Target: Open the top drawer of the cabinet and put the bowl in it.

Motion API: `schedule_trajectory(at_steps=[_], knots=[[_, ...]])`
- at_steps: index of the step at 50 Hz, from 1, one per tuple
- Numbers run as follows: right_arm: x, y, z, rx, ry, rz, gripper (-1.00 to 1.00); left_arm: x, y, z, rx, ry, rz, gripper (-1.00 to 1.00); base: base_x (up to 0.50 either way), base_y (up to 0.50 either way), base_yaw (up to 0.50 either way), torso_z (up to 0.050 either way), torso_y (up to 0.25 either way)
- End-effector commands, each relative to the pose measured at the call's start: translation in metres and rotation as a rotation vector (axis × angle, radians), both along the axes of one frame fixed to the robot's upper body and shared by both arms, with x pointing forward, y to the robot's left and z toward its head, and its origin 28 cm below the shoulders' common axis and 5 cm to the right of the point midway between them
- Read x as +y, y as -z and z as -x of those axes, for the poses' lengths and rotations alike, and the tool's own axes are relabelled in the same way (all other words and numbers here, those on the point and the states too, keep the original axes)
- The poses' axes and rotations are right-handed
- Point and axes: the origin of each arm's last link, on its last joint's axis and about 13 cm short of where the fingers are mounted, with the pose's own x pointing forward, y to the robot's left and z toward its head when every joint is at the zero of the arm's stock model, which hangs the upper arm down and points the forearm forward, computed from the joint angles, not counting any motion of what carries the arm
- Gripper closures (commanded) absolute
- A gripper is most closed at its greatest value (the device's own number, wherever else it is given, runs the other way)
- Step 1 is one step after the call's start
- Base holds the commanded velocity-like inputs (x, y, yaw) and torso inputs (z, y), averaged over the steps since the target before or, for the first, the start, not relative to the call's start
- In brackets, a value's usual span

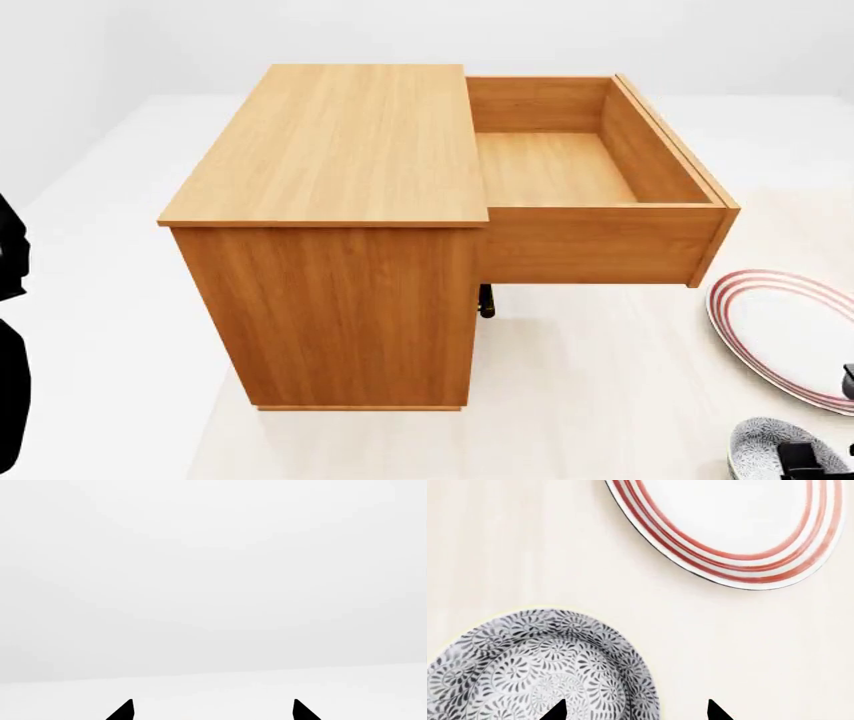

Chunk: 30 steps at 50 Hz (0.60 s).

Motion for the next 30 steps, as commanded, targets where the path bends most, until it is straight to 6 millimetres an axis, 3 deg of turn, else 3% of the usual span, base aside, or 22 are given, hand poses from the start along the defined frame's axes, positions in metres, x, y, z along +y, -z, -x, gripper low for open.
schedule_trajectory(at_steps=[1,30], knots=[[0.000,0.007,-0.003,0.019,-0.001,0.006,-1.00,0.000,0.000,0.000,-0.001,0.001,0.000,-1.00,0.00,0.00,0.00,0.000,0.000],[-0.004,0.029,-0.006,0.067,0.022,-0.021,-1.00,0.000,-0.001,0.000,-0.007,0.002,0.006,-1.00,0.00,0.00,0.00,0.000,0.000]])
